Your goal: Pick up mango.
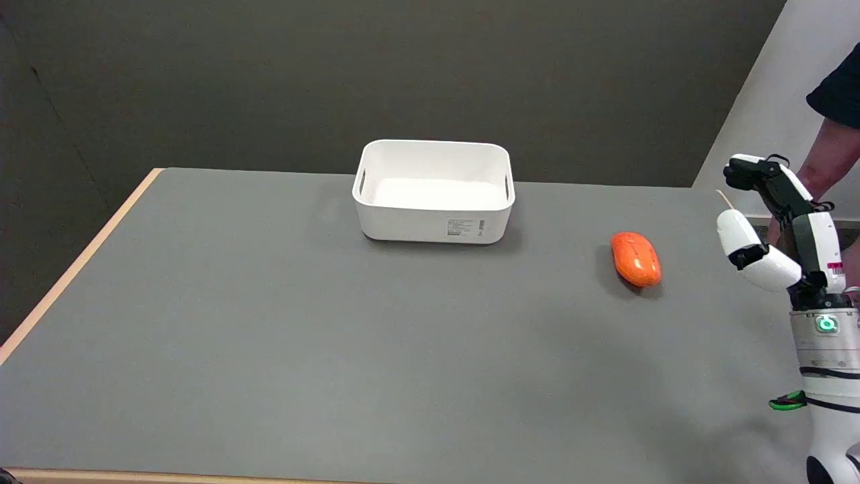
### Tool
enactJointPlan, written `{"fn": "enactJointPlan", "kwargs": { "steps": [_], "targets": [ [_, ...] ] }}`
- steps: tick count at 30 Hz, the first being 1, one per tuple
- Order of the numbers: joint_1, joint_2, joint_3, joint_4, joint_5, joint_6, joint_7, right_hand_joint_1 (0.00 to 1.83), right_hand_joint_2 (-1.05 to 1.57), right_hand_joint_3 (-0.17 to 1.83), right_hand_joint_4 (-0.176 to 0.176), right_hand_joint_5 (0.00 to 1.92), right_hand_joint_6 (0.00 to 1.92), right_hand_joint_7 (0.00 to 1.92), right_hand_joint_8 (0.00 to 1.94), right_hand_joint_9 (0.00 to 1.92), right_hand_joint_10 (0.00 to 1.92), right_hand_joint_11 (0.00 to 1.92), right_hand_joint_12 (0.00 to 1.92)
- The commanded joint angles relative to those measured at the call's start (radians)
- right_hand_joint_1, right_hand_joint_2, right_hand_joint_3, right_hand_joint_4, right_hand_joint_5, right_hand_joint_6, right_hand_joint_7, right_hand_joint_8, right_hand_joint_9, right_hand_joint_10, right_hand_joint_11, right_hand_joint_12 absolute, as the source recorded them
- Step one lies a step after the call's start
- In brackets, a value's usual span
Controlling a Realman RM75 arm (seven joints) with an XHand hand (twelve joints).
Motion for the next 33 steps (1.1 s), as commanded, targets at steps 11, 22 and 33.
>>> {"fn": "enactJointPlan", "kwargs": {
  "steps": [11,22,33],
  "targets": [
    [0.138,0.062,-0.01,-0.149,-0.373,0.57,0.007,0.59,0.66,0.95,-0.028,0.34,0.64,0.45,0.61,0.3,0.95,0.0,1.13],
    [0.454,0.183,-0.274,-0.185,-0.756,1.15,0.155,0.62,0.65,0.94,-0.056,0.32,0.61,0.45,0.62,0.31,1.01,0.0,1.16],
    [0.41,0.407,-0.344,-0.325,-0.931,1.313,0.277,0.73,0.66,0.89,-0.068,0.36,0.67,0.51,0.69,0.37,1.13,0.01,1.25]
  ]
}}
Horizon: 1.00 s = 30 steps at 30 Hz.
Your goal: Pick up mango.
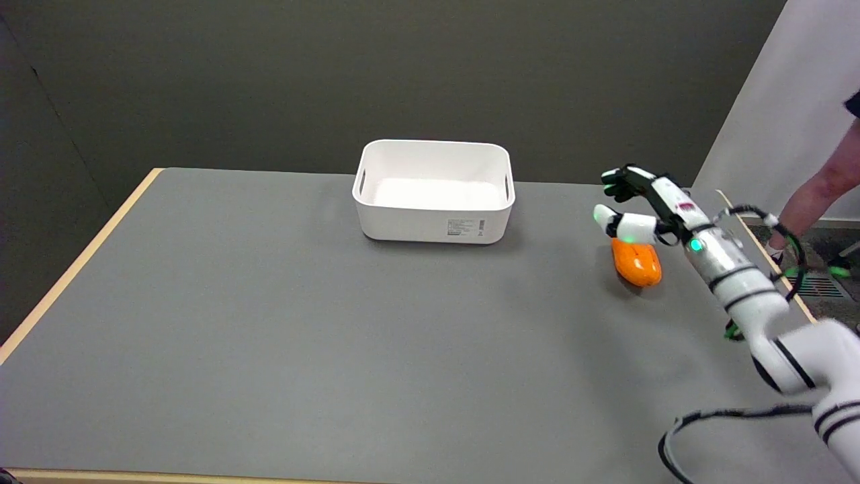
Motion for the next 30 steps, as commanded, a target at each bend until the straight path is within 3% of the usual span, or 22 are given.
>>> {"fn": "enactJointPlan", "kwargs": {
  "steps": [1,5,12,14,18,22,25,30],
  "targets": [
    [0.131,0.361,-0.246,-0.19,-0.411,0.537,0.235,0.73,0.67,0.88,-0.067,0.36,0.68,0.52,0.7,0.37,1.14,0.02,1.26],
    [0.122,0.501,-0.308,-0.191,-0.37,0.597,0.27,0.75,0.67,0.9,-0.043,0.4,0.75,0.55,0.71,0.42,1.16,0.05,1.29],
    [0.124,0.512,-0.325,-0.174,-0.252,0.624,0.267,0.72,0.67,0.91,-0.022,0.38,0.73,0.52,0.64,0.39,1.08,0.0,1.22],
    [0.121,0.513,-0.35,-0.174,-0.202,0.668,0.24,0.66,0.67,0.96,-0.022,0.36,0.71,0.46,0.61,0.36,0.97,0.0,1.09],
    [0.105,0.502,-0.374,-0.228,-0.038,0.883,0.03,0.68,0.67,0.97,-0.012,0.35,0.73,0.42,0.6,0.34,0.91,0.0,1.03],
    [0.107,0.436,-0.315,-0.31,0.032,1.14,-0.241,0.67,0.71,0.93,0.022,0.29,0.75,0.35,0.48,0.28,0.78,0.0,0.9],
    [0.101,0.353,-0.253,-0.365,-0.049,1.16,-0.311,0.63,0.72,0.9,0.041,0.23,0.6,0.26,0.35,0.21,0.64,0.0,0.71],
    [0.037,0.155,-0.118,-0.491,-0.271,1.171,-0.389,0.45,0.66,0.95,0.039,0.18,0.49,0.19,0.31,0.17,0.59,0.0,0.7]
  ]
}}
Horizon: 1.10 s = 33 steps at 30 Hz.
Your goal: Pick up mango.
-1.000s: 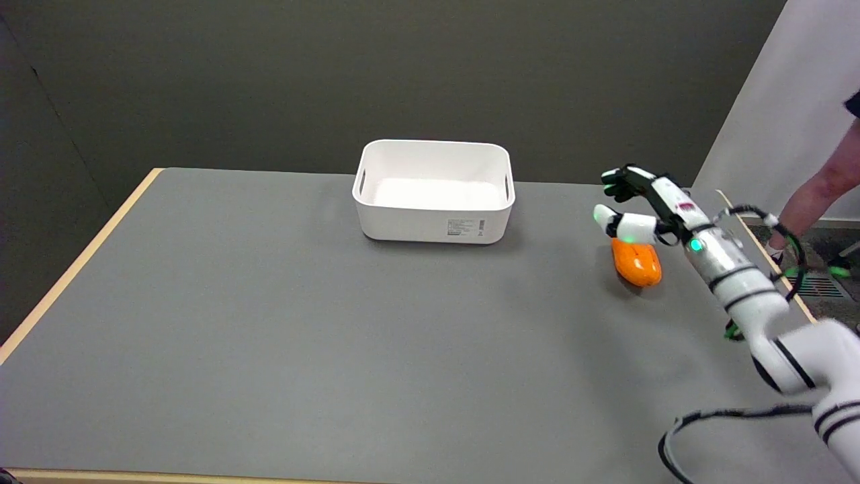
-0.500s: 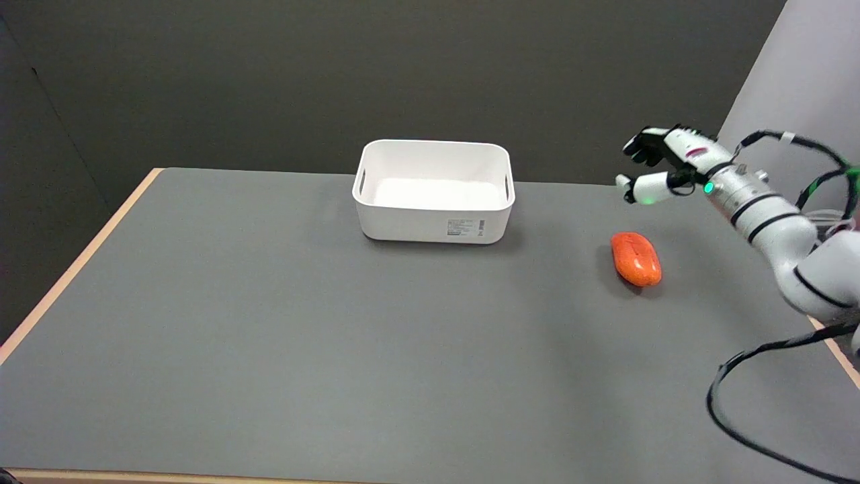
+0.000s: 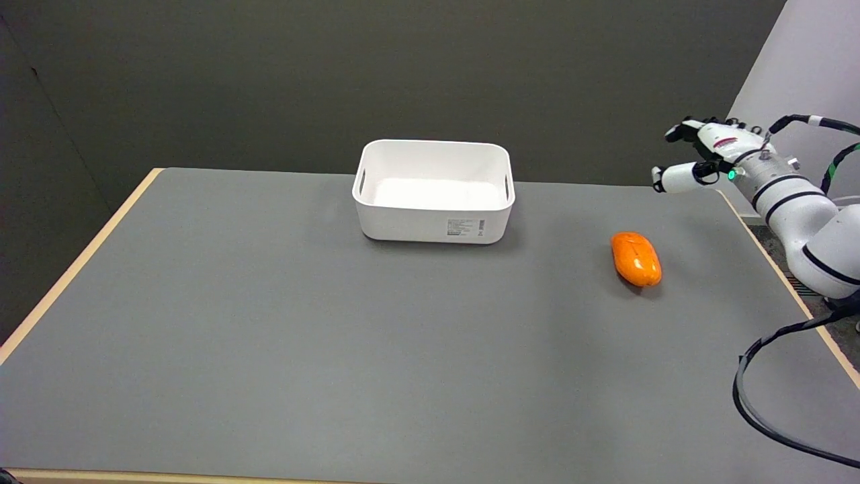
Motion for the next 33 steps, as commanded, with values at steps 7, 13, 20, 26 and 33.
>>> {"fn": "enactJointPlan", "kwargs": {
  "steps": [7,13,20,26,33],
  "targets": [
    [-0.139,-0.303,0.132,-0.443,-0.137,0.733,-0.498,0.28,0.65,0.93,0.074,0.26,0.55,0.4,0.45,0.37,0.81,0.13,1.14],
    [-0.104,-0.403,0.067,-0.522,-0.236,0.957,-0.482,0.26,0.63,0.94,0.037,0.25,0.56,0.44,0.48,0.42,0.89,0.21,1.29],
    [0.034,-0.437,-0.132,-0.519,-0.268,1.191,-0.481,0.22,0.62,0.93,-0.002,0.24,0.58,0.46,0.5,0.45,0.95,0.28,1.39],
    [0.155,-0.507,-0.272,-0.512,-0.323,1.206,-0.481,0.21,0.61,0.92,-0.022,0.21,0.59,0.44,0.5,0.44,0.94,0.29,1.39],
    [0.279,-0.597,-0.426,-0.514,-0.38,1.208,-0.489,0.19,0.6,0.9,-0.058,0.22,0.61,0.45,0.5,0.43,0.96,0.32,1.46]
  ]
}}
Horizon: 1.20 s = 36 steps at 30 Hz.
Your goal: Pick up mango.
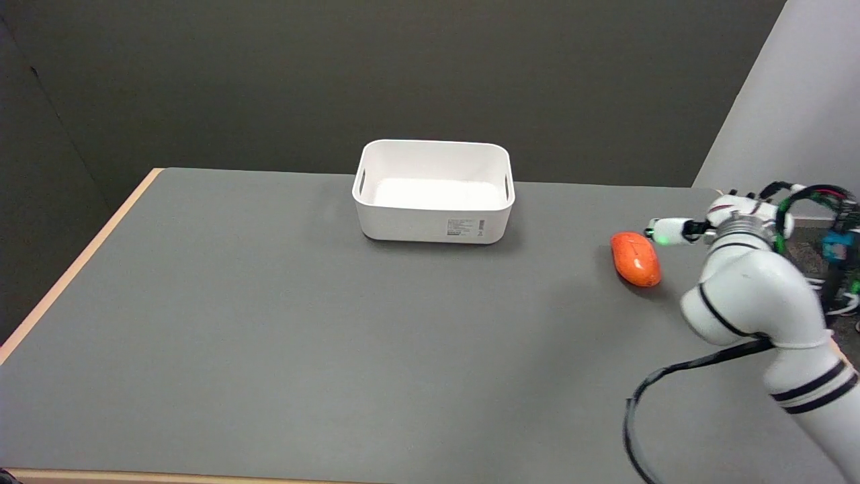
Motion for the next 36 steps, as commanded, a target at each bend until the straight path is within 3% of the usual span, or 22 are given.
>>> {"fn": "enactJointPlan", "kwargs": {
  "steps": [1,11,16,18,20,22,24,26,28,34,36],
  "targets": [
    [0.264,-0.223,-0.355,-0.068,-0.155,0.248,-0.045,0.19,0.61,0.88,-0.06,0.22,0.61,0.45,0.5,0.43,0.97,0.32,1.45],
    [0.195,-0.244,-0.339,-0.062,-0.098,0.27,-0.028,0.17,0.62,0.84,-0.074,0.21,0.61,0.44,0.49,0.41,0.98,0.33,1.46],
    [0.122,-0.218,-0.278,-0.054,-0.108,0.266,0.082,0.17,0.59,0.87,-0.092,0.12,0.56,0.31,0.45,0.34,0.87,0.28,1.42],
    [0.089,-0.203,-0.278,-0.054,-0.122,0.261,0.215,0.14,0.59,0.85,-0.103,0.05,0.43,0.18,0.33,0.22,0.76,0.24,1.34],
    [0.044,-0.189,-0.293,-0.054,-0.163,0.245,0.437,0.11,0.53,0.89,-0.121,0.0,0.14,0.01,0.13,0.03,0.57,0.16,1.2],
    [0.016,-0.187,-0.313,-0.05,-0.216,0.233,0.578,0.16,0.54,0.84,-0.131,0.0,0.0,0.0,0.0,0.0,0.44,0.09,1.19],
    [0.005,-0.189,-0.327,-0.047,-0.263,0.236,0.657,0.22,0.58,0.78,-0.145,0.0,0.0,0.0,0.0,0.0,0.18,0.0,1.02],
    [-0.002,-0.194,-0.334,-0.047,-0.302,0.247,0.678,0.22,0.55,0.83,-0.153,0.0,0.0,0.0,0.0,0.0,0.15,0.0,0.96],
    [-0.003,-0.198,-0.337,-0.047,-0.317,0.251,0.678,0.24,0.55,0.9,-0.163,0.0,0.0,0.0,0.0,0.0,0.02,0.0,0.67],
    [-0.004,-0.206,-0.356,-0.02,-0.283,0.199,0.775,0.27,0.53,0.87,-0.164,0.0,0.0,0.0,0.0,0.0,0.0,0.0,0.57],
    [-0.004,-0.206,-0.369,0.007,-0.27,0.159,0.83,0.32,0.59,0.76,-0.169,0.0,0.0,0.0,0.0,0.0,0.0,0.0,0.54]
  ]
}}
